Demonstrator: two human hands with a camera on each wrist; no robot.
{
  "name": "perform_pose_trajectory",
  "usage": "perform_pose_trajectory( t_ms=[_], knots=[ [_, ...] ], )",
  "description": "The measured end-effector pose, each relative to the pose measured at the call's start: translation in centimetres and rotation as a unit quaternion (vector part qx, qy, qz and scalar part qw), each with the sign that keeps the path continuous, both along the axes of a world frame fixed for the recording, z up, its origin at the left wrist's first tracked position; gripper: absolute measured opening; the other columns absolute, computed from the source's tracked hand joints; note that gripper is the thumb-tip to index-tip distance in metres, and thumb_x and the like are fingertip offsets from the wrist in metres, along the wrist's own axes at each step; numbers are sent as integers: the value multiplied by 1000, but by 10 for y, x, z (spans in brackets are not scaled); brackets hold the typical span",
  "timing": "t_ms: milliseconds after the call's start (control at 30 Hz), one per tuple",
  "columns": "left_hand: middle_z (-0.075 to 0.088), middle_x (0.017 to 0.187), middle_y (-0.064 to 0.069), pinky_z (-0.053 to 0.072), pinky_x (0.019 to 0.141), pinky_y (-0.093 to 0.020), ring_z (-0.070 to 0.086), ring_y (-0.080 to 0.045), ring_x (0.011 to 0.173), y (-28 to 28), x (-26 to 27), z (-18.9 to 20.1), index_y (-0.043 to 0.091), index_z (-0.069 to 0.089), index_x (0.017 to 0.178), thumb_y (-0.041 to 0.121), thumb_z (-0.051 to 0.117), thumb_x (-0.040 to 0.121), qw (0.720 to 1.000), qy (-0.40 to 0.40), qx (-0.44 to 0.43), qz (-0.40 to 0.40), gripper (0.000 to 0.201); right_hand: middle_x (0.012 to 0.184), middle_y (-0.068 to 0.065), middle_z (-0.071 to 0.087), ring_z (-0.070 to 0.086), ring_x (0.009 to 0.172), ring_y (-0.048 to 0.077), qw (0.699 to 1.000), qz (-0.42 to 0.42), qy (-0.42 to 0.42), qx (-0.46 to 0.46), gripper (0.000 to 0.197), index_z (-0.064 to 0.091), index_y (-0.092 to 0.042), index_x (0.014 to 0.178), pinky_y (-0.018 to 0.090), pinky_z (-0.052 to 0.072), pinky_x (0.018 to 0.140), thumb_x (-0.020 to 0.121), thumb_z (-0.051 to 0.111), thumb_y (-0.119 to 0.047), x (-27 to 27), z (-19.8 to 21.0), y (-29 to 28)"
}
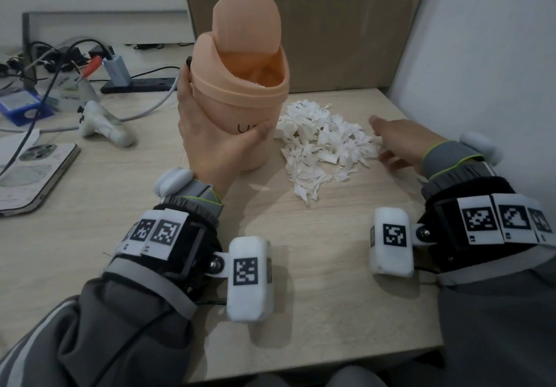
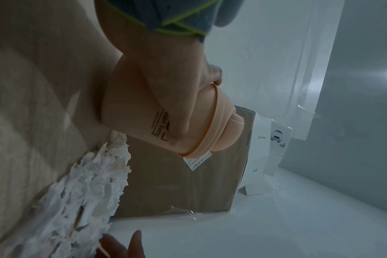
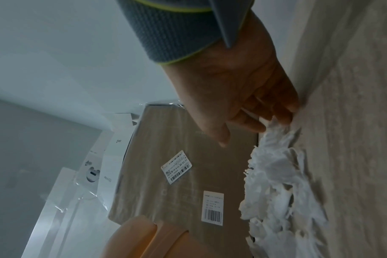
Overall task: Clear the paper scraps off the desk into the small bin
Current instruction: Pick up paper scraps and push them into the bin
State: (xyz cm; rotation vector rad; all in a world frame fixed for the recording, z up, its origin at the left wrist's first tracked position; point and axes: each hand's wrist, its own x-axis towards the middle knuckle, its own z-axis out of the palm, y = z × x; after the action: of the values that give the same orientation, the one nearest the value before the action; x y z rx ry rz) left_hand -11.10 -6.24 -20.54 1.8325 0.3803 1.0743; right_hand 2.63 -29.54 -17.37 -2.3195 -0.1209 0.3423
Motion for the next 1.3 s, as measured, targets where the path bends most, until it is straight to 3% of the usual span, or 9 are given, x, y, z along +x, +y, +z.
perform_pose_trajectory(
  t_ms=[133,233,333,567,767,867,967,1100,1300],
  knots=[
    [36,160,0,35,122,-52,39,-22,147,0,0,0,25,10,161,50,87,53,1000,2,0,3,134,123,17,58,60,104,36,991,130,-16,-6,64,49,-4,128,47,52,91,89,50,-54,-12,-1,3],
    [36,161,0,35,121,-52,39,-23,147,0,0,-1,26,10,161,50,87,53,1000,3,-3,2,135,120,0,52,58,98,19,981,189,-25,-28,68,48,-19,131,33,53,81,74,74,-44,-18,-3,5],
    [35,162,-1,35,122,-53,38,-24,148,-1,0,-1,25,10,161,51,87,52,1000,1,-6,-3,136,113,-3,53,56,95,16,973,202,-85,-76,58,56,-23,121,28,44,82,70,80,-34,-16,-9,11],
    [34,162,-1,34,122,-52,38,-24,148,-1,0,0,24,10,162,49,87,53,1000,5,2,-4,135,75,2,58,53,57,6,956,163,-224,-94,15,72,-13,92,11,36,56,77,72,-11,-10,-12,16],
    [35,162,1,35,122,-51,39,-23,147,-1,0,0,25,10,162,49,87,53,1000,13,7,-4,135,72,5,63,53,49,5,951,94,-296,7,9,68,-19,76,25,49,66,76,76,-20,-10,-4,17],
    [35,162,-1,35,122,-51,39,-23,147,-3,0,1,23,10,162,50,85,52,1000,13,13,-6,136,71,4,63,56,43,-8,947,51,-310,70,9,65,-16,77,31,55,67,79,73,-19,-9,-3,17],
    [35,162,-2,35,122,-53,38,-25,148,-4,-1,2,22,10,162,53,85,52,1000,14,19,-10,137,80,5,63,62,44,-3,950,36,-286,121,6,60,-15,84,31,57,60,85,66,-13,-9,-4,19],
    [37,161,-3,36,121,-52,40,-25,147,-5,-2,2,21,11,162,55,85,52,999,14,27,-11,137,85,0,61,64,47,2,948,40,-245,200,19,66,-19,95,17,55,57,89,55,-4,-12,-2,21],
    [37,161,-2,34,122,-50,39,-23,147,-8,-4,5,19,14,162,57,82,51,999,17,47,-12,136,85,-2,70,71,69,9,936,41,-160,310,28,70,-18,75,20,57,75,88,53,1,-22,5,25]
  ],
)
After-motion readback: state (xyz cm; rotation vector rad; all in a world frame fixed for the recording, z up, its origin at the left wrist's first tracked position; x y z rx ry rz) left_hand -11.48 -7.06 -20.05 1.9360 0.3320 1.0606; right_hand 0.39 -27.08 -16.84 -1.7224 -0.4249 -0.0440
